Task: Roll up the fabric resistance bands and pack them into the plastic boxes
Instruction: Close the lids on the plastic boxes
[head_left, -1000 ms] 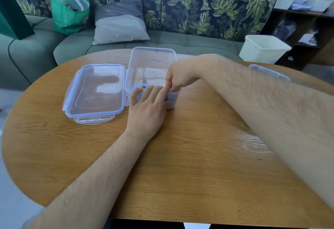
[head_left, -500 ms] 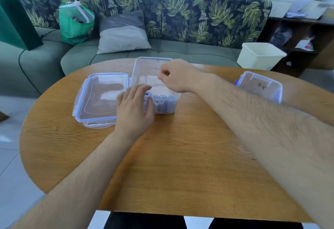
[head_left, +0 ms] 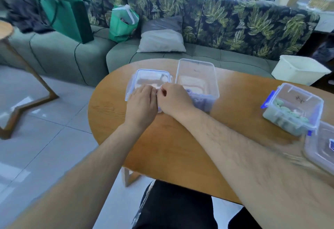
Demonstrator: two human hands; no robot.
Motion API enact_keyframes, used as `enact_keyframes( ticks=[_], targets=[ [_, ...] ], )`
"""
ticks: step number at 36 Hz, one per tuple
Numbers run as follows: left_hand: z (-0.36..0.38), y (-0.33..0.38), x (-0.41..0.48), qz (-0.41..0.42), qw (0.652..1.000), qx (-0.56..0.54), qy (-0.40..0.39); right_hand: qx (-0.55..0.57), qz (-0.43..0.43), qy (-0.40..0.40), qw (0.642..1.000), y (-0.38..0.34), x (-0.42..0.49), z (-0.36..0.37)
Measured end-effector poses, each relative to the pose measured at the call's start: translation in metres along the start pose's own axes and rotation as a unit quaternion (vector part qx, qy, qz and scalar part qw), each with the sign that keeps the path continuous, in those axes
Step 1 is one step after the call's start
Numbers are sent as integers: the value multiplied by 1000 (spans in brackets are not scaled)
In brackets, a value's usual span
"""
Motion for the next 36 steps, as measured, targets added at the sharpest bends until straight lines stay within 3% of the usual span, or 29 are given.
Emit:
enact_keyframes(
  ticks=[4, 9, 13, 19, 27, 36],
  targets=[
    [-9, -25, 0, -59, 998, 3, -3, -38, 54, -46, 997, -9, 1, 25],
    [-8, -55, 6, -128, 991, 37, -23, 56, 159, -125, 978, -10, 0, 57],
    [-3, -65, 6, -173, 982, 44, -66, 171, 225, -62, 957, -13, -1, 61],
    [-24, -72, 4, -211, 974, 80, -40, 313, 344, 2, 885, -4, 2, 67],
    [-41, -71, 5, -265, 963, 53, -21, 383, 329, -12, 863, -13, 12, 60],
    [-32, -31, 44, -299, 936, -178, 47, 420, 274, 36, 864, 27, 18, -14]
  ],
)
Point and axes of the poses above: each hand's wrist, its own x-axis towards the middle knuckle, its own z-axis out of the palm, y = z × x, the point moved 5 cm from there along x, towards the middle knuckle, and after that the axes turned 11 degrees about -x, right-handed, at the moved point
